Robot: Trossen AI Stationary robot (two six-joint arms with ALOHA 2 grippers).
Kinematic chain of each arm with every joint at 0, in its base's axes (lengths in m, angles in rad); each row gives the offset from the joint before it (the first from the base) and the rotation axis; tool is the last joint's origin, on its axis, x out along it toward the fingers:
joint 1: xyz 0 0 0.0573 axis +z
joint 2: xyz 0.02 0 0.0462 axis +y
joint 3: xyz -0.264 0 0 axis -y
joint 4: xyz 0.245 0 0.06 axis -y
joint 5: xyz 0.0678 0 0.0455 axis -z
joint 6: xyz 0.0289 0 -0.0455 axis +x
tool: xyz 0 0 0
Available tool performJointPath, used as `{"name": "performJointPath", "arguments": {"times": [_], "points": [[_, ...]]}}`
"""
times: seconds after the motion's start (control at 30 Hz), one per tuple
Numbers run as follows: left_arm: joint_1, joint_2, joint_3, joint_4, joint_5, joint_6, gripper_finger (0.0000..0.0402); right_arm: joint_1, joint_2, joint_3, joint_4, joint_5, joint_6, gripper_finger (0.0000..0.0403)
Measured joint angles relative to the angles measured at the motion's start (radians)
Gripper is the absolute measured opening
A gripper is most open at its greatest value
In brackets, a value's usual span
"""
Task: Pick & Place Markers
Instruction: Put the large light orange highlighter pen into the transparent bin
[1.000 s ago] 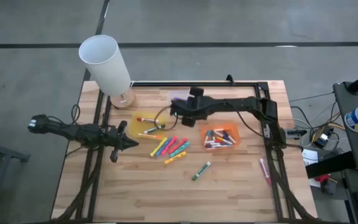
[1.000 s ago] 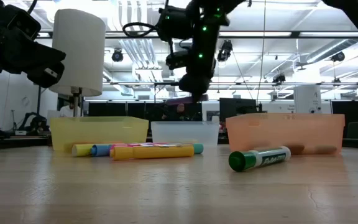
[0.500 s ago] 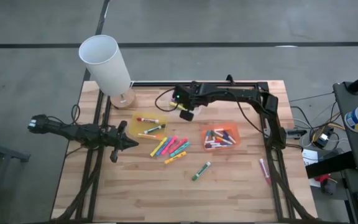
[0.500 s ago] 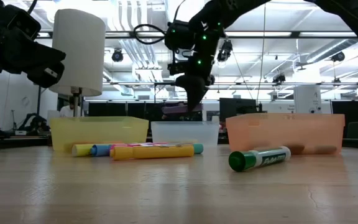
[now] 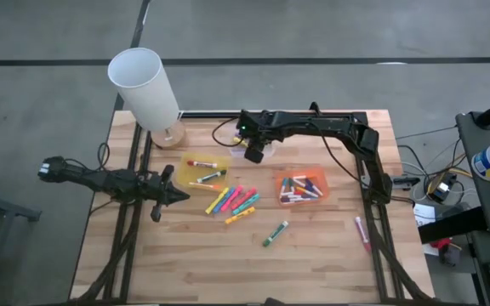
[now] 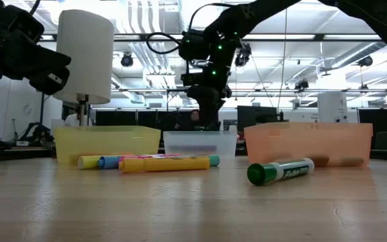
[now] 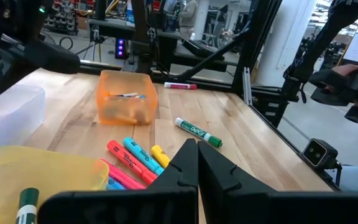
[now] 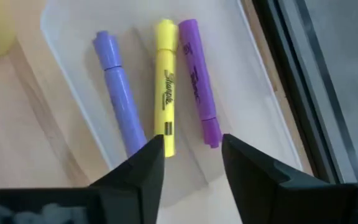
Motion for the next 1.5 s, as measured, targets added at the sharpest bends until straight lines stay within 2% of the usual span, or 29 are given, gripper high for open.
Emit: {"name": "performJointPath", "arguments": {"times": [0.2,0.57,0.83,1.1,1.5], "points": [[0.0,0.0,0.0,0.0,0.0,0.0,0.0,0.041,-0.002,0.0,-0.003,-0.003,-0.023,0.0179],[0.0,0.0,0.0,0.0,0.0,0.0,0.0,0.267,-0.004,0.0,0.001,-0.036,-0.207,0.0161],[0.0,0.0,0.0,0.0,0.0,0.0,0.0,0.392,-0.004,0.0,0.07,-0.163,-0.196,0.0151],[0.0,0.0,0.0,0.0,0.0,0.0,0.0,0.445,-0.003,0.0,0.118,-0.254,-0.105,0.015],[0.0,0.0,0.0,0.0,0.0,0.0,0.0,0.466,0.033,-0.072,0.155,-0.274,-0.101,0.0134]]}}
